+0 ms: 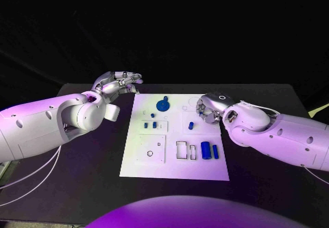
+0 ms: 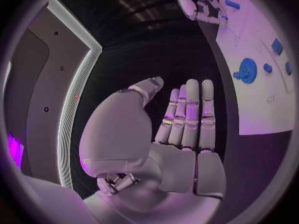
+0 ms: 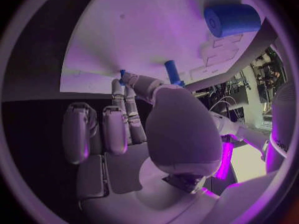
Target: Assemble the parts on the task board
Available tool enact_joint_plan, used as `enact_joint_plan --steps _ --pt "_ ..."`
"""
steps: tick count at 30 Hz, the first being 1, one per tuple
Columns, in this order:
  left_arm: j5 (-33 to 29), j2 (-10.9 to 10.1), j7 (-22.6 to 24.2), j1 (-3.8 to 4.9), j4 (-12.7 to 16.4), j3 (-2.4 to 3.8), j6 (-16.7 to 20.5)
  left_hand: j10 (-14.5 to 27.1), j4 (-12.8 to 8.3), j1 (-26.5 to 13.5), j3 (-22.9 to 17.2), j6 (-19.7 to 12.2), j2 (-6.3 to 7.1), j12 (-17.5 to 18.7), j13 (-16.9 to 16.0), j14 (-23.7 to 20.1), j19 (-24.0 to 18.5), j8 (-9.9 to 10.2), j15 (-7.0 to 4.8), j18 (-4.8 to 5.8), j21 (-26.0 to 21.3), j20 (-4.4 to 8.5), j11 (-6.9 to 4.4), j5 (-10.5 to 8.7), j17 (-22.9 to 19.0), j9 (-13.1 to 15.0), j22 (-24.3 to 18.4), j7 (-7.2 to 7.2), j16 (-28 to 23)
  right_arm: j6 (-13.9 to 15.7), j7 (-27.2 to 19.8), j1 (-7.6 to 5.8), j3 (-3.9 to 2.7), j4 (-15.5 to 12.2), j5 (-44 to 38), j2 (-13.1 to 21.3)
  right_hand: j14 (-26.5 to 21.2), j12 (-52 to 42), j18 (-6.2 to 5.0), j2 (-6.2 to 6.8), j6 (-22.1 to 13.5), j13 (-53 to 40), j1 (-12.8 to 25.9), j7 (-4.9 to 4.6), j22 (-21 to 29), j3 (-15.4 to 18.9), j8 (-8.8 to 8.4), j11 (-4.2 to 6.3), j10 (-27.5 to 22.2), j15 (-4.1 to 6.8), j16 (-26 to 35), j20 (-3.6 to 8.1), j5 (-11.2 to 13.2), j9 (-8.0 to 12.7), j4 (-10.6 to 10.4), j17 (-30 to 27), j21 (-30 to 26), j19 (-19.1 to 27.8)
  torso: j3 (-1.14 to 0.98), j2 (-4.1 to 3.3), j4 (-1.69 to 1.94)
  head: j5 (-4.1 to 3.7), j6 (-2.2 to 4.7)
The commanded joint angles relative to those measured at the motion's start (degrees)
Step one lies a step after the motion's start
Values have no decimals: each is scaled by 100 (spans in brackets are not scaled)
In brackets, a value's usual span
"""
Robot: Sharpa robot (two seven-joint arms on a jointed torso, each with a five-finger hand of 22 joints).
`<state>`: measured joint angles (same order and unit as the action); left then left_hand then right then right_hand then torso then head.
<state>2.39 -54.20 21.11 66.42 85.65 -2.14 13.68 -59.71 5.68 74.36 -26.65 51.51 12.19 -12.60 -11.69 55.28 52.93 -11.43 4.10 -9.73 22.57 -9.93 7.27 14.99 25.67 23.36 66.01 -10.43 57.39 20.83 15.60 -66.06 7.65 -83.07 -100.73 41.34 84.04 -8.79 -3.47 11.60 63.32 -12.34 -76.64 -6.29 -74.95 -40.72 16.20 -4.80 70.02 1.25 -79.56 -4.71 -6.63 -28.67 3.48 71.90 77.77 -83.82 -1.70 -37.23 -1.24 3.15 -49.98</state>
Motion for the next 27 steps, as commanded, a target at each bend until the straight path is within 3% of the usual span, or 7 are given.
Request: enact_joint_plan --steps 1,9,16,27 --pt "-27 11 25 -3 -6 7 -99 -2 -32 33 14 5 -29 -11 1 4 26 -34 -50 -71 -38 3 -9 -36 -5 -9 -8 34 -29 405 50 -26 -25 -121 -131 68 213 -5 101 -64 35 -164 11 0 -1186 -10 11 240 290 53 -5 30 -16 -6 17 13 38 -136 2 -1 -2 2 5" --pt "-27 17 17 -3 -28 7 -108 8 -35 35 14 -1 -27 -9 3 1 28 -33 -49 -69 -41 4 -5 -36 -8 -10 -13 30 -33 521 -3 -76 -60 -496 -2 280 215 0 106 -60 37 -167 13 2 -1192 -16 12 241 291 55 -9 32 -9 -8 24 20 62 -145 5 -5 -8 8 11" --pt "-27 36 6 -3 -38 7 -126 8 -35 35 14 -1 -27 -9 3 1 28 -33 -49 -69 -41 4 -5 -36 -8 -10 -13 30 -33 629 -75 -85 -76 -1024 187 391 217 5 110 -59 37 -169 15 2 -1198 -21 10 241 289 55 -11 34 -6 -9 27 23 83 -154 3 -3 -4 59 17" --pt "-26 94 11 -6 -49 7 -148 18 -36 34 14 -6 -25 -7 6 -2 28 -33 -46 -68 -44 3 -2 -37 -11 -12 -18 26 -37 575 -204 29 -77 -1649 329 91 217 20 109 -62 30 -171 18 0 -1197 -36 4 238 281 55 -9 36 -3 -11 32 19 81 -152 14 -1 4 244 -2"
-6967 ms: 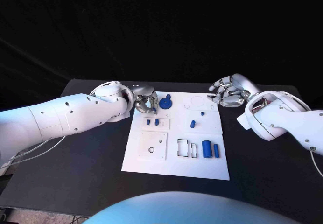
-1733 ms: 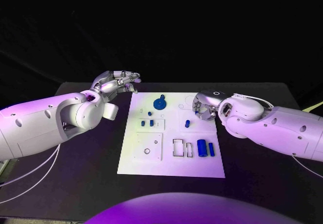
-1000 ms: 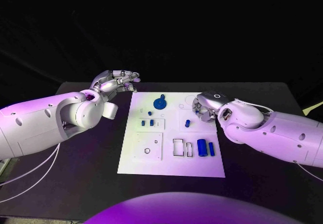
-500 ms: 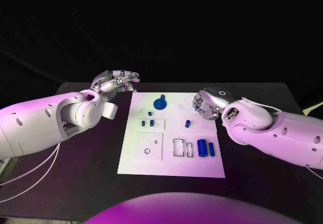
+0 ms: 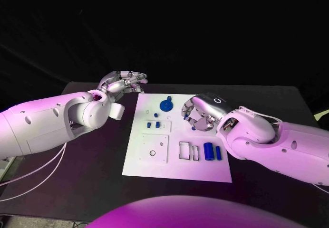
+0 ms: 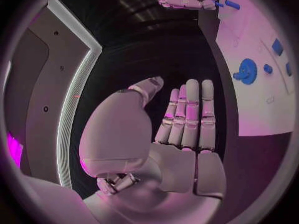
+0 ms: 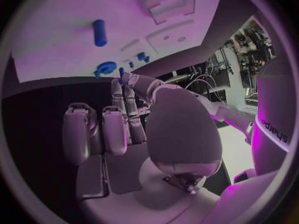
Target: Assemble the parts on the task board
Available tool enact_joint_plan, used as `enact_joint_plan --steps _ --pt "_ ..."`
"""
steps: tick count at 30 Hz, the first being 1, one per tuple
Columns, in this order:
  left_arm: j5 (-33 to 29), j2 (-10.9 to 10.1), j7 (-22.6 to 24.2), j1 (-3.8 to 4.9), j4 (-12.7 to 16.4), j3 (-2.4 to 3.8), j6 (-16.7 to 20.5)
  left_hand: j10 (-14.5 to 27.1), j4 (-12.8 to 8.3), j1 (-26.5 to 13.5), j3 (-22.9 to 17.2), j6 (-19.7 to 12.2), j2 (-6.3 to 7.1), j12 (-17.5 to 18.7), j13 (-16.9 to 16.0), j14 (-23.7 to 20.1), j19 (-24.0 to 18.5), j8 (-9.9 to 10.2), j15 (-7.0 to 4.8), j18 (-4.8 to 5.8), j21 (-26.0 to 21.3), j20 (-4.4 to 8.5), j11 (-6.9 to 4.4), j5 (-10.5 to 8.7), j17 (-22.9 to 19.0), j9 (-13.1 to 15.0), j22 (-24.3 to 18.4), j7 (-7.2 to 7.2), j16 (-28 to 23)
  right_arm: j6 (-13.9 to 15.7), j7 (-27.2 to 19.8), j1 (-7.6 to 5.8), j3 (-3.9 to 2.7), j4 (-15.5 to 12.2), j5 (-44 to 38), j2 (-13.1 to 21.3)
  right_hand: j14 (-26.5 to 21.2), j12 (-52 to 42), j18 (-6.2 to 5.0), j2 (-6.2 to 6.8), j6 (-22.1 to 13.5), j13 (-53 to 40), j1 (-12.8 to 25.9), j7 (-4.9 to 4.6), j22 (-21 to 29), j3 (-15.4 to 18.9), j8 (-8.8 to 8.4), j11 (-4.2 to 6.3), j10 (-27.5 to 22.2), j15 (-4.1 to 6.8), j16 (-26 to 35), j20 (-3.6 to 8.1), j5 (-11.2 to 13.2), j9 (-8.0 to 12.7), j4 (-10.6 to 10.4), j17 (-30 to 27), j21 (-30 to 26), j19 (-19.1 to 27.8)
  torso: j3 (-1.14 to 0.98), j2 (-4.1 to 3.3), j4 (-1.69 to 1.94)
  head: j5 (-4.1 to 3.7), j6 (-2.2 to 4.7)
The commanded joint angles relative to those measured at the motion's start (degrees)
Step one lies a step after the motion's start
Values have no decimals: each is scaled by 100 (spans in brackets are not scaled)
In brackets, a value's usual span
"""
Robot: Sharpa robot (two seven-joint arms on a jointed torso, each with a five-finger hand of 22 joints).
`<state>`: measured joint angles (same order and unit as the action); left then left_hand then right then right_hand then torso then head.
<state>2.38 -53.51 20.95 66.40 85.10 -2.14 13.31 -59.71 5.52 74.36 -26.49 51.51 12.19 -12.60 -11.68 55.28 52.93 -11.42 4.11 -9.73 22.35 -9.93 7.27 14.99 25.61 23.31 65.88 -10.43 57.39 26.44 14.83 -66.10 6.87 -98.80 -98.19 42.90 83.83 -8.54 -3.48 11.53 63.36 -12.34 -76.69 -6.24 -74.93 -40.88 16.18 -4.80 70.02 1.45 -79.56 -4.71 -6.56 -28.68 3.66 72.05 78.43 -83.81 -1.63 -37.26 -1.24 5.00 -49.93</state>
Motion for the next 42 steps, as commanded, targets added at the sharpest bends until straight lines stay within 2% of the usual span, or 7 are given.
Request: enact_joint_plan --steps 1,5,9,12,22,29,42 --pt "-26 32 28 -4 7 6 -111 18 -20 34 -2 -6 -26 -7 5 -1 28 -33 -47 -68 -23 4 -2 -37 -5 -8 -5 26 -37 8 -136 50 2 -95 77 -101 238 2 110 -58 21 -173 25 -7 -1198 -27 2 237 278 35 -8 38 -9 -10 17 2 16 -154 9 3 4 73 -7" --pt "-26 54 28 -5 7 6 -114 18 -20 34 -2 -6 -26 -7 5 -1 28 -33 -47 -68 -23 4 -2 -37 -5 -8 -5 26 -37 -4 -171 135 13 -85 61 -266 239 15 112 -63 12 -175 26 -9 -1199 -39 -4 233 271 34 -8 39 -8 -12 23 -1 21 -155 18 0 4 104 -7" --pt "-25 74 27 -5 13 6 -119 26 -20 33 -3 -9 -28 -7 6 -4 29 -34 -44 -66 -26 3 1 -37 -8 -9 -10 24 -41 -8 -207 287 28 10 8 -452 240 19 110 -65 10 -176 26 -10 -1197 -43 -6 232 270 33 -8 39 -7 -12 25 -2 14 -153 22 -3 9 169 -7" --pt "-17 88 28 -5 26 6 -121 27 -20 32 -2 -10 -27 -7 7 -5 29 -34 -44 -66 -27 3 1 -38 -9 -9 -12 23 -41 -11 -228 398 37 91 -33 -580 239 26 113 -68 5 -178 25 -12 -1200 -51 -10 231 267 32 -5 39 -7 -13 30 -7 27 -158 11 -8 9 213 -7" --pt "-4 129 35 -4 58 6 -123 28 -20 31 -2 -11 -27 -7 7 -5 29 -34 -43 -66 -28 3 2 -38 -9 -9 -13 22 -42 -75 -262 652 71 408 -82 -896 238 30 111 -70 2 -180 26 -13 -1198 -55 -12 230 266 32 0 40 -8 -14 32 -17 20 -155 9 -7 8 310 -7" --pt "-1 140 30 -4 52 6 -125 47 -17 20 6 -33 -20 -7 12 -11 29 -29 -37 -63 -38 0 8 -35 -17 -16 -27 13 -50 -137 -272 746 91 563 -110 -1036 238 32 111 -70 1 -181 27 -14 -1197 -56 -13 229 265 31 0 40 -8 -14 33 -18 17 -153 4 -6 16 333 -7" --pt "0 144 27 -3 47 6 -128 47 -17 20 6 -33 -20 -7 12 -11 29 -29 -37 -63 -38 0 8 -35 -17 -16 -27 13 -50 -243 -259 783 119 679 -135 -1066 238 42 111 -71 -6 -184 34 -18 -1197 -61 -18 225 261 29 2 39 -8 -16 37 -22 18 -153 1 -5 3 407 -7"
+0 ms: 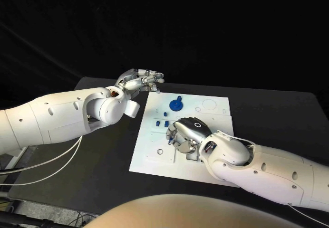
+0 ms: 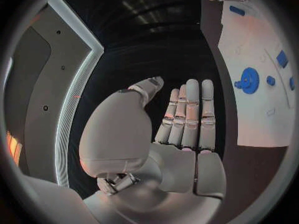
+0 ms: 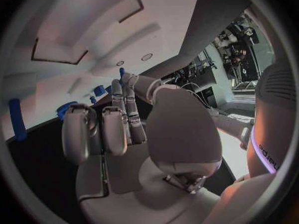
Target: Assemble the parts on the task board
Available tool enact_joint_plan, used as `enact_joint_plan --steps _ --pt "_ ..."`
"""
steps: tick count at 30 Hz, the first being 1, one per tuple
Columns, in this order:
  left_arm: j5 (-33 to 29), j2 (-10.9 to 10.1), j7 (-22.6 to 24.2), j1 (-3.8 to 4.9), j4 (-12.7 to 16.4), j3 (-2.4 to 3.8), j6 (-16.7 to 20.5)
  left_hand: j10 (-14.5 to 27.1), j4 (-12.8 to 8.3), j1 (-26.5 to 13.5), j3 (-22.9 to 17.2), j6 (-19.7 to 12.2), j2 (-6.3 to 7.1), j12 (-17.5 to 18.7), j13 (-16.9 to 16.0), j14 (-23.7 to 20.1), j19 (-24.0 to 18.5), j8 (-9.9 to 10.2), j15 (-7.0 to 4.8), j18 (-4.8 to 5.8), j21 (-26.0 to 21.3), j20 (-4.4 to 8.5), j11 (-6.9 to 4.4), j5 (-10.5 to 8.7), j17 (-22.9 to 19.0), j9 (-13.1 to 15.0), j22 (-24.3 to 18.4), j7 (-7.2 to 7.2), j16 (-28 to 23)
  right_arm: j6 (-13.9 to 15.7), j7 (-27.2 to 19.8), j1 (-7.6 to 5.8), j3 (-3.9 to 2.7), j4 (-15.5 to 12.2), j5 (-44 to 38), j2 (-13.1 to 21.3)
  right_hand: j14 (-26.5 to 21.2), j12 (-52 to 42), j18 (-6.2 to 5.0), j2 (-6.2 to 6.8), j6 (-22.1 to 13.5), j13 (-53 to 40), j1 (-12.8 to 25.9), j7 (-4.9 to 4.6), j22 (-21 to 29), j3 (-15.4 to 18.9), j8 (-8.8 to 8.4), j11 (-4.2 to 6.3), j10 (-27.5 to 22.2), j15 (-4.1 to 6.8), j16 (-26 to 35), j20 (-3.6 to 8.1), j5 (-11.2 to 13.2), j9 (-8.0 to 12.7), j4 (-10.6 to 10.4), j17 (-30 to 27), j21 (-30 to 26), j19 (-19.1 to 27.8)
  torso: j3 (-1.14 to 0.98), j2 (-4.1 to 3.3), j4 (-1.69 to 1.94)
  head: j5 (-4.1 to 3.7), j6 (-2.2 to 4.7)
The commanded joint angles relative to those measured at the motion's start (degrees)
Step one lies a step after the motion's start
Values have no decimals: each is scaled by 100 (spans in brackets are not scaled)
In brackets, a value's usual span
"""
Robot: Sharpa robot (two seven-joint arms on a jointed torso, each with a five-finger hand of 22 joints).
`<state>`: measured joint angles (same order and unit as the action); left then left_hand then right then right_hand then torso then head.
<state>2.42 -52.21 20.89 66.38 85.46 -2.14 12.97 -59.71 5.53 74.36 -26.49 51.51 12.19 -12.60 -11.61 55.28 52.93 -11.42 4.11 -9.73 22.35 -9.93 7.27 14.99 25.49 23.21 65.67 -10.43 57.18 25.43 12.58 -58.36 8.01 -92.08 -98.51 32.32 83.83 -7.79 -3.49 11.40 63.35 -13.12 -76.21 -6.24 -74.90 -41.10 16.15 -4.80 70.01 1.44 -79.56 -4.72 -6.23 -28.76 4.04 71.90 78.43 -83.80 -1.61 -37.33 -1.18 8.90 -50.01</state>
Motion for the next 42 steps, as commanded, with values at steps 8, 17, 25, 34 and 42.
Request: enact_joint_plan --steps 8,17,25,34,42 --pt "-1 9 24 -2 7 7 -95 58 -19 20 7 -47 -20 -8 8 -14 29 -26 -34 -62 -44 -1 12 -31 -9 -9 -15 9 -33 -203 -28 16 17 43 -110 -3 238 -33 111 -58 -5 -106 -14 -18 -1200 -39 -14 225 262 29 2 40 -40 -8 -1 -8 18 -154 -4 -1 -1 51 1" --pt "12 5 10 -1 -7 7 -108 58 -19 20 7 -47 -20 -8 8 -14 29 -26 -34 -62 -44 -1 12 -31 -9 -9 -15 9 -33 -249 -37 38 33 110 -111 -35 238 -27 111 -58 -7 -109 -10 -20 -1200 -42 -16 224 262 28 3 39 -43 -10 3 -10 18 -154 -1 2 -2 59 1" --pt "14 4 1 -1 -10 7 -114 58 -19 20 7 -47 -20 -8 8 -14 29 -26 -34 -62 -44 -1 12 -31 -9 -9 -15 9 -33 -249 -39 68 41 136 -114 -84 240 -19 113 -60 -9 -113 -4 -21 -1202 -46 -18 222 261 26 -1 39 -45 -13 8 -4 29 -157 1 0 -1 70 1" --pt "14 -5 -12 -1 -13 7 -112 69 -19 18 8 -53 -21 -10 11 -15 30 -28 -32 -62 -50 -3 15 -28 -13 -11 -24 6 -35 -271 -37 81 47 121 -122 -97 240 -19 113 -60 -9 -113 -4 -21 -1202 -46 -18 222 261 26 -1 39 -45 -13 8 -4 29 -157 4 1 -1 83 1" --pt "14 -6 -22 0 -13 7 -108 75 -20 18 9 -54 -21 -10 13 -17 30 -30 -30 -61 -53 -3 16 -28 -15 -11 -28 6 -37 -553 10 83 50 143 -139 -114 227 251 79 63 -251 -83 268 -111 -1146 64 -166 98 -36 -81 20 -36 -241 1 -19 -59 -154 -61 3 4 -6 78 1"
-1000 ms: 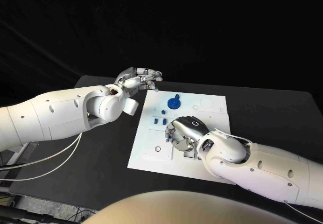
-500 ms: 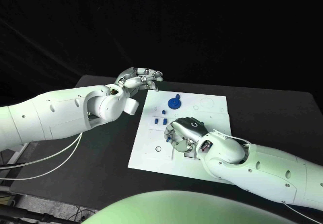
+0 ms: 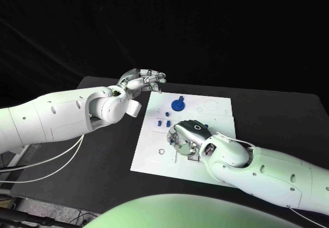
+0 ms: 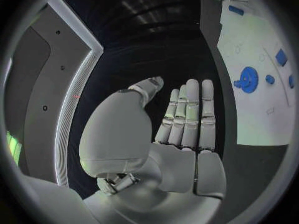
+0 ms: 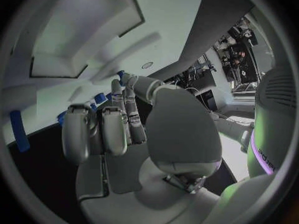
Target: Assemble the parts on the task board
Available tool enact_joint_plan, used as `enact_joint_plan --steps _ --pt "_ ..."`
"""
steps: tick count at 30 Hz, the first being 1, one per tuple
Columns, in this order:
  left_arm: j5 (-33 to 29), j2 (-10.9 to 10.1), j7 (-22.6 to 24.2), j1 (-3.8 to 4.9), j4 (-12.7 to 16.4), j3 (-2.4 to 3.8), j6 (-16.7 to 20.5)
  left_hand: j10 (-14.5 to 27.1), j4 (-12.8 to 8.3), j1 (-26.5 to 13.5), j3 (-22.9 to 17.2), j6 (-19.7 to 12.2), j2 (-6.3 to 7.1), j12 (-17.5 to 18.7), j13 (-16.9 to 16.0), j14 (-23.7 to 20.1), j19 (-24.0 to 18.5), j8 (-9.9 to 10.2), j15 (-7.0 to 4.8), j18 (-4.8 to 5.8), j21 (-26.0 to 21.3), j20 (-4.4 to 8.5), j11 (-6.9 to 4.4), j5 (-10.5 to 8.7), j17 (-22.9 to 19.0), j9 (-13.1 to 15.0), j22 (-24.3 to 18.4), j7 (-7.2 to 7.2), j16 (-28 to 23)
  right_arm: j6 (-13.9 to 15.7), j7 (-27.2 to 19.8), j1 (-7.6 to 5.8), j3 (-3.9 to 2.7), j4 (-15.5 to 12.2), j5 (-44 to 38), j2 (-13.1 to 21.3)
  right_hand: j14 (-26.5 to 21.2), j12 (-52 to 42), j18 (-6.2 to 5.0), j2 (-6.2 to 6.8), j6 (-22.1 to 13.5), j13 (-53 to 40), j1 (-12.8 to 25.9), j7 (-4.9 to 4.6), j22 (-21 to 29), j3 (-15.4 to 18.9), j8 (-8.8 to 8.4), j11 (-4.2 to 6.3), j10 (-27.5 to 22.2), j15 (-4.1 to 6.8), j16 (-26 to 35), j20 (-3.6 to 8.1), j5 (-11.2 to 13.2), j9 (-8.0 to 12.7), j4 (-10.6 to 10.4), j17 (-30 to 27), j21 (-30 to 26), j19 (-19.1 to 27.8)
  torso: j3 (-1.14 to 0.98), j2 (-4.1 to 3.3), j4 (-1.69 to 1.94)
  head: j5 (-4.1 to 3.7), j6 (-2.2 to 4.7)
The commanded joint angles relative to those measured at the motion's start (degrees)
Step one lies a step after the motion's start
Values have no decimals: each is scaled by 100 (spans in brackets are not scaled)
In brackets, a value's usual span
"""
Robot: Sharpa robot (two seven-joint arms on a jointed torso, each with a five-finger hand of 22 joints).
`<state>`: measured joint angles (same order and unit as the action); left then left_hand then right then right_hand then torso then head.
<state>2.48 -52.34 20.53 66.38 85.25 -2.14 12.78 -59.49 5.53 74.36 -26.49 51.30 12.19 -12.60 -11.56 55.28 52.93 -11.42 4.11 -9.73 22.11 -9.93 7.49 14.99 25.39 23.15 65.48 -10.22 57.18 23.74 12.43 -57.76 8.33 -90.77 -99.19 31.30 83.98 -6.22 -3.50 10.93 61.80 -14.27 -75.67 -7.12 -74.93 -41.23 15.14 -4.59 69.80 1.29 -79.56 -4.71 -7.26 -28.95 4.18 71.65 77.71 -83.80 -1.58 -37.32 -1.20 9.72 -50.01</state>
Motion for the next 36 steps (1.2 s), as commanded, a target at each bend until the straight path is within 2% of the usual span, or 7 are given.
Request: enact_joint_plan --steps 1,5,8,16,23,30,36 --pt "9 7 13 0 7 6 -88 53 -20 18 9 -33 -21 -10 7 -17 30 -30 -30 -61 -29 -3 -5 -28 -5 -6 -10 -16 -37 -424 33 22 19 16 -71 -15 204 136 73 148 -126 41 264 -33 -1134 109 -85 54 -68 -84 30 -52 -190 26 -41 -53 -112 -45 -1 3 -4 -2 1" --pt "9 5 9 0 4 6 -85 53 -20 18 9 -33 -21 -10 7 -17 30 -30 -30 -61 -29 -3 -5 -28 -5 -6 -10 -16 -37 -450 71 22 21 30 -81 -19 85 270 19 328 -412 142 469 -153 -1053 221 -277 -91 -504 -214 177 -160 -296 107 -71 -320 -403 107 -1 3 -6 4 1" --pt "9 5 6 0 0 6 -84 53 -20 18 9 -33 -21 -10 7 -17 30 -30 -30 -61 -29 -3 -5 -28 -5 -6 -10 -16 -37 -346 117 22 23 29 -110 -12 -10 254 -36 369 -506 213 491 -195 -983 323 -351 -149 -801 -274 259 -228 -329 154 -55 -494 -656 239 -3 5 -6 -6 1" --pt "10 3 -2 0 -8 6 -95 63 -22 21 8 -33 -25 -9 10 -18 31 -33 -29 -61 -32 -4 -3 -29 -8 -6 -16 -16 -39 -43 205 22 24 -110 -169 95 -11 234 -34 365 -488 222 476 -204 -987 356 -349 -159 -839 -276 235 -244 -352 159 -44 -469 -641 236 -7 4 -1 -24 1" --pt "15 -15 -9 0 -23 6 -101 63 -22 21 8 -33 -25 -9 10 -18 31 -33 -29 -61 -32 -4 -3 -29 -8 -6 -16 -16 -39 112 305 -28 -3 -526 -176 451 41 174 -15 346 -442 215 471 -197 -1019 378 -334 -150 -782 -271 140 -253 -385 162 -45 -344 -526 179 -4 2 -15 -53 1" --pt "18 -39 -17 -1 -39 6 -112 72 -25 26 6 -34 -29 -8 12 -19 31 -36 -28 -60 -36 -5 -2 -31 -10 -7 -21 -16 -41 243 339 -233 -94 -921 33 955 25 181 -44 401 -624 250 511 -164 -981 525 -459 -153 -917 -275 146 -263 -372 241 -60 -408 -652 235 -7 4 -23 -150 1" --pt "20 -46 -25 -1 -45 6 -136 72 -25 26 6 -34 -29 -8 12 -19 31 -36 -28 -60 -36 -5 -2 -31 -10 -7 -21 -16 -41 -15 411 -522 -148 -1054 188 1414 -15 174 -78 369 -755 312 469 -124 -928 944 -567 -187 -1109 -302 169 -291 -296 347 -114 -501 -842 318 -2 5 -14 -214 1"
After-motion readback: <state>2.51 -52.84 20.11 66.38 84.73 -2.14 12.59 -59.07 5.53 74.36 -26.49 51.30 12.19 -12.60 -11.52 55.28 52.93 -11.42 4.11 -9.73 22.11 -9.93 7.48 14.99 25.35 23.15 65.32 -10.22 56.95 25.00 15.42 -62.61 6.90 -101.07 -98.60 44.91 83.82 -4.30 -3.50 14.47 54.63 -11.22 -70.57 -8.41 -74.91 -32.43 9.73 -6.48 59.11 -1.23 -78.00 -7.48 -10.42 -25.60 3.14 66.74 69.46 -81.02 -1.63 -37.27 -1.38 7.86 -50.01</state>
